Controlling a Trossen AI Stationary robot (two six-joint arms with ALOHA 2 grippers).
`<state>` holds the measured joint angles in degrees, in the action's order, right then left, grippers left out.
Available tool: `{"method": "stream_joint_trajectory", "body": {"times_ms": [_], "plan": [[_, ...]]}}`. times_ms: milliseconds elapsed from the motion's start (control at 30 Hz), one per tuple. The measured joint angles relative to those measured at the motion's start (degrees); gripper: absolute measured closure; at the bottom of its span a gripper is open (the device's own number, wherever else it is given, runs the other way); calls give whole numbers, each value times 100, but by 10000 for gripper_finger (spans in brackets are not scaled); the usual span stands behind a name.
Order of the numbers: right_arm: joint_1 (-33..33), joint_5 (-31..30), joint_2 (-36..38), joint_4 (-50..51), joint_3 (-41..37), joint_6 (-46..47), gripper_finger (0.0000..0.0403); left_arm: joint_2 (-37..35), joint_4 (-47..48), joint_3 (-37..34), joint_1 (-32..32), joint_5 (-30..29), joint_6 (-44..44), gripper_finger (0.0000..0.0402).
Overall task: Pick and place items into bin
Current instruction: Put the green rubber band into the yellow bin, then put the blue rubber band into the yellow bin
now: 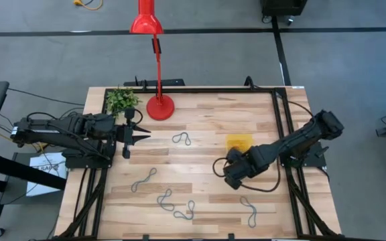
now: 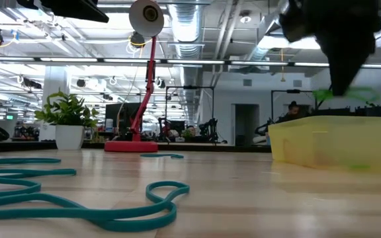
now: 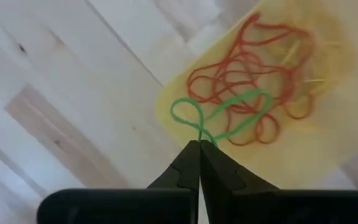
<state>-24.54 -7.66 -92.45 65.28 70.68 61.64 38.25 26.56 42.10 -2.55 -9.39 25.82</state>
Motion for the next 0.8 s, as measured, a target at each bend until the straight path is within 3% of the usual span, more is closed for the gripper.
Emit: {"method": "stream_joint_trajectory", "body": {"times_ms": [167, 400, 800], "plan": [[94, -13, 139, -606, -863, -4, 402, 1, -12, -1, 2, 0, 0, 344], [355, -144, 125, -611, -1067, 579, 398, -1, -10, -1, 2, 0, 3, 344], [403, -124, 132, -613, -1067, 587, 319, 1, -10, -1, 1, 0, 4, 344]]}}
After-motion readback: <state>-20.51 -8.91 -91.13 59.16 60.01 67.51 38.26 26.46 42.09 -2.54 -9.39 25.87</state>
